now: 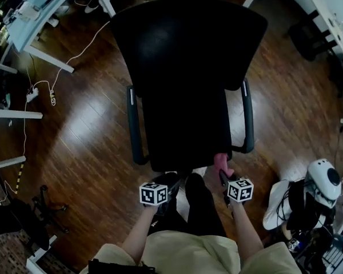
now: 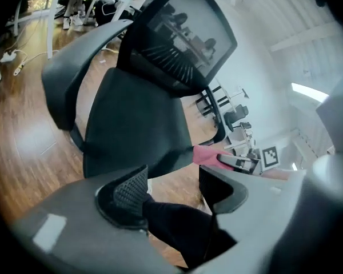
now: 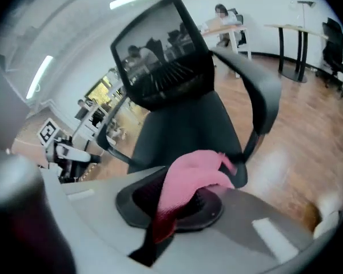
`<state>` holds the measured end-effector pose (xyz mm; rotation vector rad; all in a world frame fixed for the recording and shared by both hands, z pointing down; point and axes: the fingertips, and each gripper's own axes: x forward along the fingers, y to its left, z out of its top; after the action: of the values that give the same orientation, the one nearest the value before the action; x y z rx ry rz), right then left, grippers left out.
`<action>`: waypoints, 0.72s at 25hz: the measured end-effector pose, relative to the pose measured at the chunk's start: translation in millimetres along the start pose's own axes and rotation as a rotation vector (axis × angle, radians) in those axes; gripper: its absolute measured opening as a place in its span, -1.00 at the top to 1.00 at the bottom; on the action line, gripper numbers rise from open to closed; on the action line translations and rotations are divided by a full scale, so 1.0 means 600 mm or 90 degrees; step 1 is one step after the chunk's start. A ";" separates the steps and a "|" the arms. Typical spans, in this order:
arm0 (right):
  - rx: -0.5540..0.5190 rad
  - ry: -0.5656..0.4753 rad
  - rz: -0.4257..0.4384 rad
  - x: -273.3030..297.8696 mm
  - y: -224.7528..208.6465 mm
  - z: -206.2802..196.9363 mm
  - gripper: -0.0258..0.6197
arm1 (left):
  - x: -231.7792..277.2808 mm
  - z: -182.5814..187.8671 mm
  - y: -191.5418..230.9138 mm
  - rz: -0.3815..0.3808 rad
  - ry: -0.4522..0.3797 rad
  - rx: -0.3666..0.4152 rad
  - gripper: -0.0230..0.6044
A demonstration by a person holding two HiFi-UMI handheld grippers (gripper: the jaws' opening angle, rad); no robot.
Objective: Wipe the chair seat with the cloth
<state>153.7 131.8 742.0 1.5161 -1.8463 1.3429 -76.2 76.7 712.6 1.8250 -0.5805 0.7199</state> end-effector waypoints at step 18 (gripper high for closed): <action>-0.241 -0.519 0.243 -0.597 0.313 0.229 0.87 | -0.393 0.050 -0.516 0.056 -0.486 0.268 0.12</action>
<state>138.2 193.6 319.9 1.6785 -2.7935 0.4222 -24.7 166.8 336.2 2.4868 -1.0631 0.1724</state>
